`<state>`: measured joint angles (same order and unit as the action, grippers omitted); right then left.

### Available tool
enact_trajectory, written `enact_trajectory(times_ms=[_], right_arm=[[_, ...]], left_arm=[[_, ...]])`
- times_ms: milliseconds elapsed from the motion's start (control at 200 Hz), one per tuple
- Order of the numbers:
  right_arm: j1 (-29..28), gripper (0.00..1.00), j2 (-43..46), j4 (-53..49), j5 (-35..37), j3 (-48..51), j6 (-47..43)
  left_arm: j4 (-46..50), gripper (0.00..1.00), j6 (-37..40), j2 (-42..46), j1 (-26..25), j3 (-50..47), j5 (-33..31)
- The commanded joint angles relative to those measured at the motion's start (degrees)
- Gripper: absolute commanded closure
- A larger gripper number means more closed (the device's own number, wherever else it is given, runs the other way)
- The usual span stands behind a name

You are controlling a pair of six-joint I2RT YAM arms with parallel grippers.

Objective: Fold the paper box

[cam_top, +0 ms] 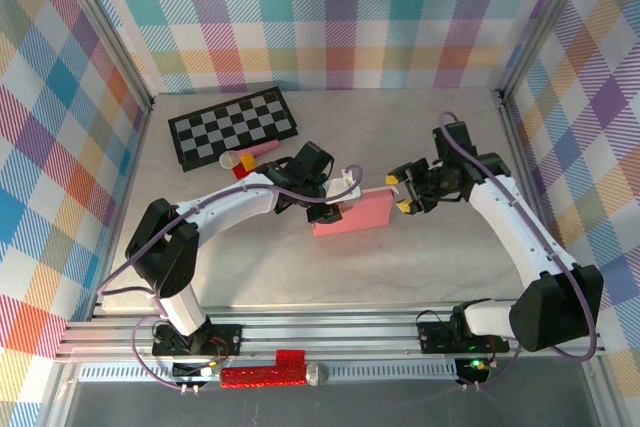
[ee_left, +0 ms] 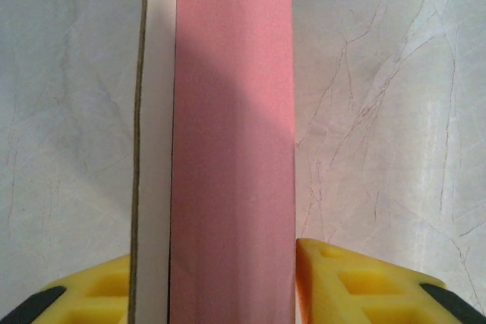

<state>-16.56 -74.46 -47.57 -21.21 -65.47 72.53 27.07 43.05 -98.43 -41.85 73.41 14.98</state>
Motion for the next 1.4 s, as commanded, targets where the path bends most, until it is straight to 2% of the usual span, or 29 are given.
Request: enact_trajectory(times_ms=[0, 285, 695, 795, 940, 1045, 1225, 1305, 1395], right_arm=[[-2.63, 0.48, -0.73, 0.99, 5.52, 1.04, -0.98], [-4.61, 0.45, -4.71, 4.06, 8.59, 2.09, -1.41], [-5.33, 0.54, -6.72, 0.95, 10.64, 5.35, -3.94], [-5.33, 0.57, -6.75, -0.81, 10.94, 4.03, -4.82], [-5.35, 0.54, -6.51, -3.48, 11.46, 0.16, -8.59], [-5.24, 0.53, -4.84, -5.66, 14.69, -5.07, -18.30], [-4.85, 0.50, -0.73, -7.33, 23.23, -9.40, -45.62], [-4.14, 0.54, 1.06, -5.58, 20.28, -7.20, -58.65], [-4.01, 0.59, 1.11, -7.19, 18.23, -6.52, -66.67]], left_arm=[[1.67, 0.60, -0.34, -1.22, 0.55, 0.82, 1.63], [1.67, 0.60, -0.42, -1.20, 0.55, 0.86, 1.55], [1.65, 0.60, -0.50, -0.85, 0.54, 0.86, 1.11], [1.67, 0.60, -0.60, -0.80, 0.54, 0.93, 1.09], [1.71, 0.60, -0.60, -0.58, 0.56, 0.82, 1.01], [1.76, 0.61, -0.42, -0.25, 0.54, 0.59, 0.92], [1.85, 0.61, -0.24, 0.16, 0.54, 0.34, 1.01], [1.78, 0.62, -0.21, 0.09, 0.59, 0.25, 1.00], [1.72, 0.62, -0.22, 0.10, 0.56, 0.16, 1.19]])
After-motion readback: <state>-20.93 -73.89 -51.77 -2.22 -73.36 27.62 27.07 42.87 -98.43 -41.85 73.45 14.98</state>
